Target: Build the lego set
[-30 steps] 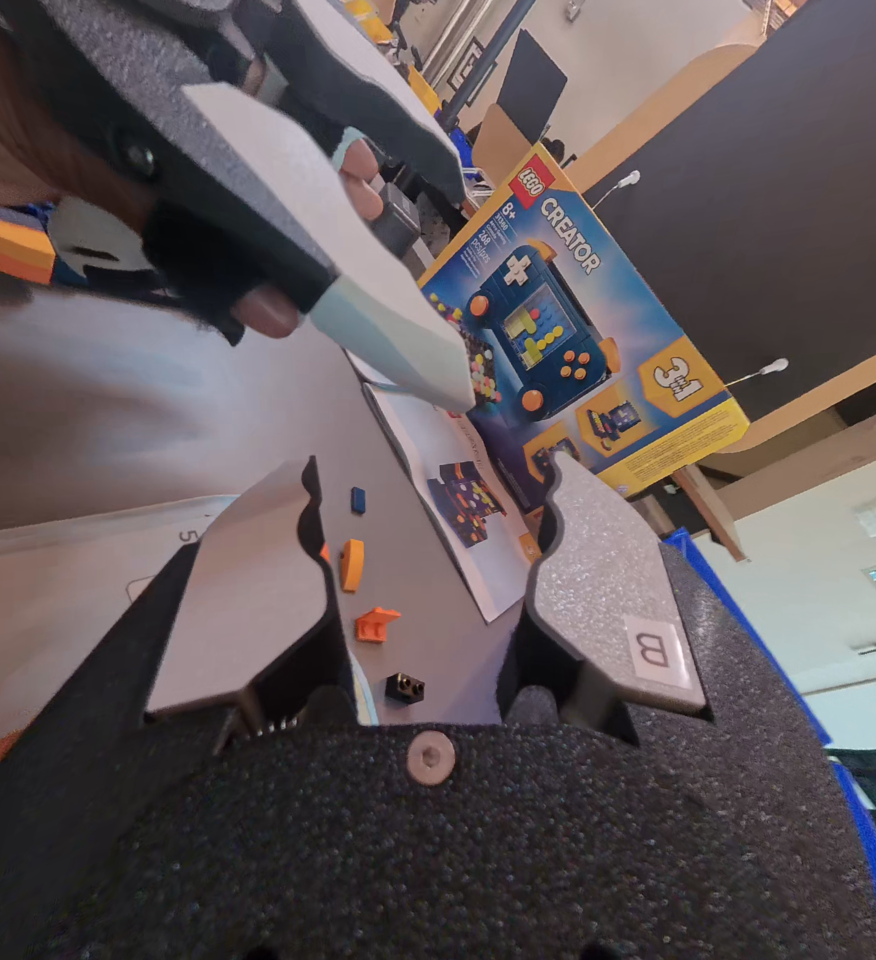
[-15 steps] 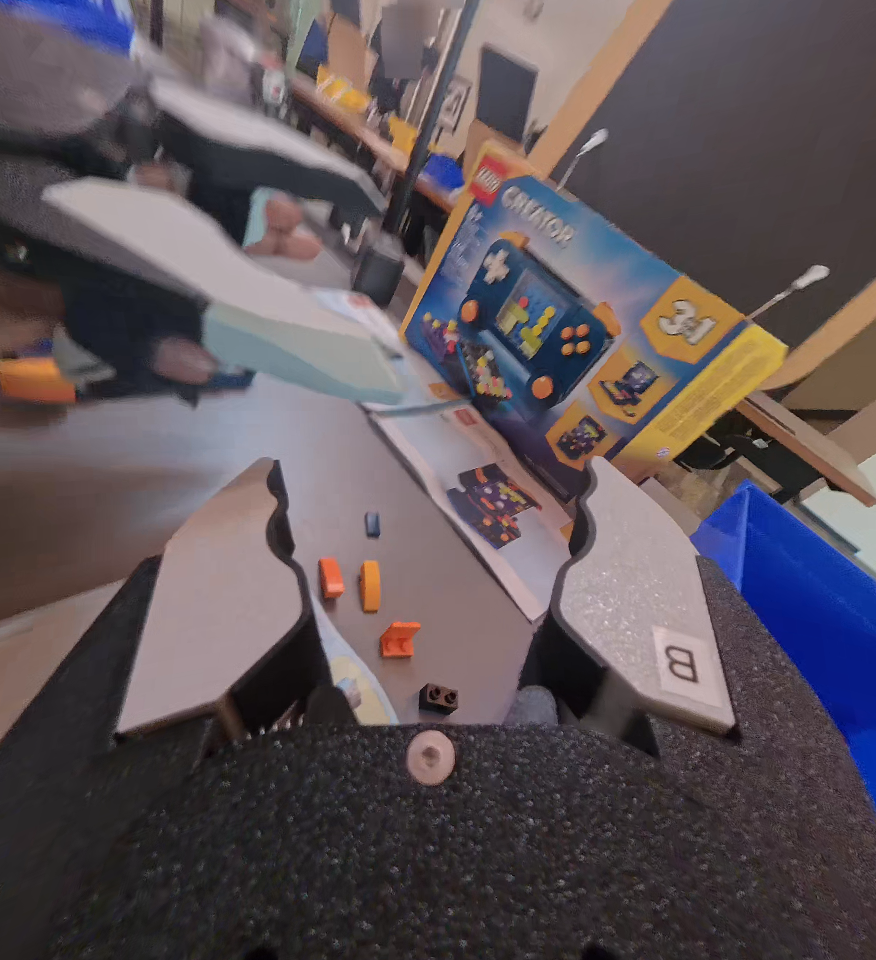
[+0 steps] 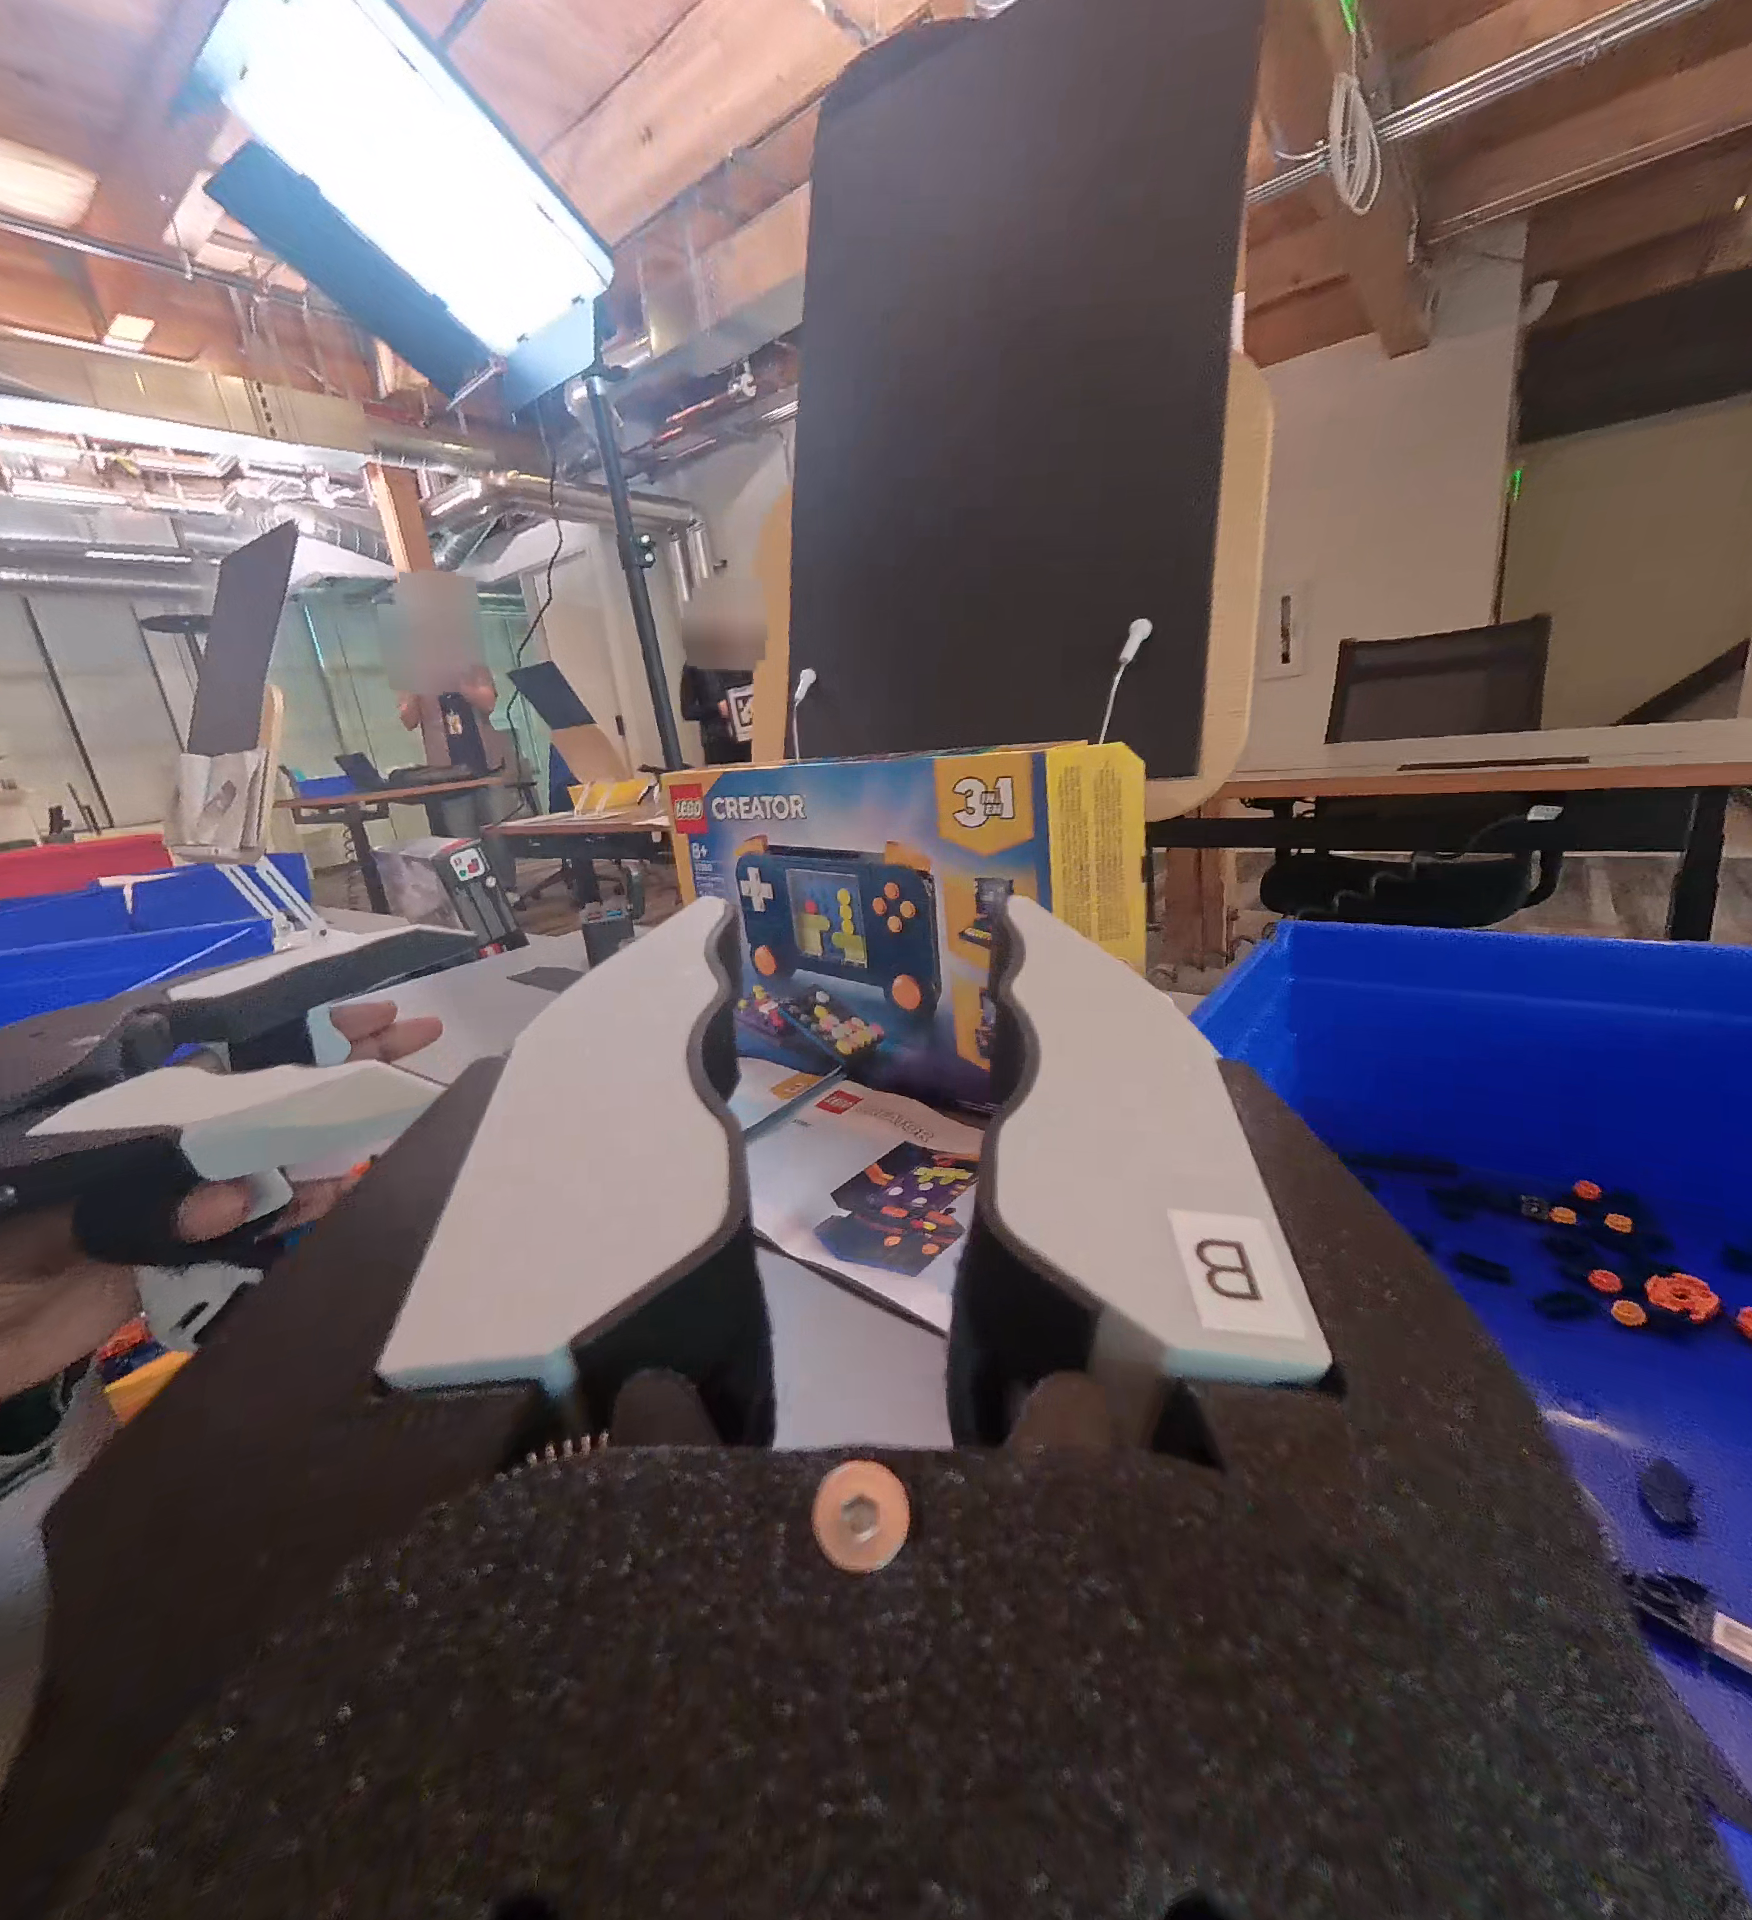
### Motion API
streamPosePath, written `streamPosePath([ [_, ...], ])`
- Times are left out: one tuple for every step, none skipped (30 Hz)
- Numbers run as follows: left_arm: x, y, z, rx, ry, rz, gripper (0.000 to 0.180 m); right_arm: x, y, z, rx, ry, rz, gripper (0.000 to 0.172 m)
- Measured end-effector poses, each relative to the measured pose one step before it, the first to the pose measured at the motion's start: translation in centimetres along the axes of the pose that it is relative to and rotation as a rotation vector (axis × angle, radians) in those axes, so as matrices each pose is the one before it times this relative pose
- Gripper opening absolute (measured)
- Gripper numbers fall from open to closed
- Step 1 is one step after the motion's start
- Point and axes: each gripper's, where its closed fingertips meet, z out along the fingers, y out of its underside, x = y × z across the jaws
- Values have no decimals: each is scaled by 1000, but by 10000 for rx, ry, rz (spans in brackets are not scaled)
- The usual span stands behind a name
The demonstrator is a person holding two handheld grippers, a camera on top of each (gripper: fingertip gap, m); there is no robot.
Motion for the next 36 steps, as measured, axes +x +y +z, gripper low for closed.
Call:
streamPosePath([
  [-20,44,3,-48,-32,70,119,-318,240,52,-142,-97,-91,40],
  [-68,77,-15,-68,-49,21,117,-373,392,79,-268,-105,-51,31],
  [-47,58,-9,-48,-16,-1,116,-469,587,136,-382,-112,38,23],
  [-65,-14,-24,8,-26,-21,115,-778,760,253,-478,-198,210,13],
  [-125,-89,-49,50,-61,-31,113,-1344,889,430,-488,-475,264,3],
  [-155,-90,-62,56,-81,-3,110,-1876,977,570,-467,-749,132,0],
  [-224,-52,-67,33,-115,42,105,-1945,1096,687,-511,-741,-144,0],
  [-246,-21,-71,21,-141,68,99,-1590,1174,718,-589,-459,-447,0],
  [-213,-10,-67,14,-125,34,94,-1262,1054,643,-582,-243,-658,0],
  [-158,-11,-66,17,-80,23,88,-1083,720,496,-440,-187,-723,0],
  [-73,-60,-73,43,-25,35,80,-882,340,306,-253,-156,-646,0],
  [-34,-79,-89,61,-6,38,65,-616,136,158,-151,-110,-502,0],
  [-40,-73,-96,46,-17,50,40,-386,93,82,-154,-24,-371,0],
  [-19,4,-89,-6,-22,47,5,-252,59,54,-143,20,-288,0],
  [51,-10,-14,-9,-9,-92,0,-289,8,55,-104,13,-300,0],
  [60,71,16,-55,-14,-163,0,-302,-3,68,-102,45,-358,3],
  [143,110,22,-80,59,-93,0,-353,14,80,-124,58,-438,5],
  [159,105,13,-48,89,-50,0,-395,-4,102,-121,63,-535,10],
  [152,24,-7,13,103,-42,0,-280,6,93,-127,162,-599,16],
  [112,-43,-17,54,72,-37,0,-148,-29,59,-88,227,-607,26],
  [40,-29,-6,22,29,-12,0,23,-38,58,-58,310,-551,39],
  [11,19,2,-16,9,26,0,117,23,60,-74,328,-509,49],
  [41,38,6,-19,13,50,0,63,130,65,-126,241,-443,54],
  [30,39,10,-12,8,57,0,-64,181,59,-154,107,-298,52],
  [39,37,12,-12,5,54,1,-97,151,37,-117,31,-117,41],
  [60,17,4,-14,15,55,1,-122,90,-11,-54,-46,-17,18],
  [76,6,10,-6,31,60,1,-178,10,-54,32,-139,-1,0],
  [65,-12,-6,0,25,55,1,-45,-63,-52,70,-74,74,0],
  [63,-34,-11,10,26,45,2,90,-1,-43,22,5,110,0],
  [48,-59,-13,21,17,38,2,163,-48,-62,59,43,146,1],
  [13,-40,-10,18,3,33,3,101,-53,-54,70,-2,177,11],
  [1,-13,-11,6,-6,20,3,-29,42,-29,-15,-112,179,15],
  [16,7,7,-6,10,7,3,-78,67,-15,-33,-136,159,13],
  [16,-5,-2,-4,12,-3,3,-47,94,-22,-26,-110,135,0],
  [-1,-4,1,5,6,-2,4,-66,79,2,-10,-116,154,0],
  [23,-25,-11,9,12,6,4,-11,131,37,-51,-78,138,0],
])
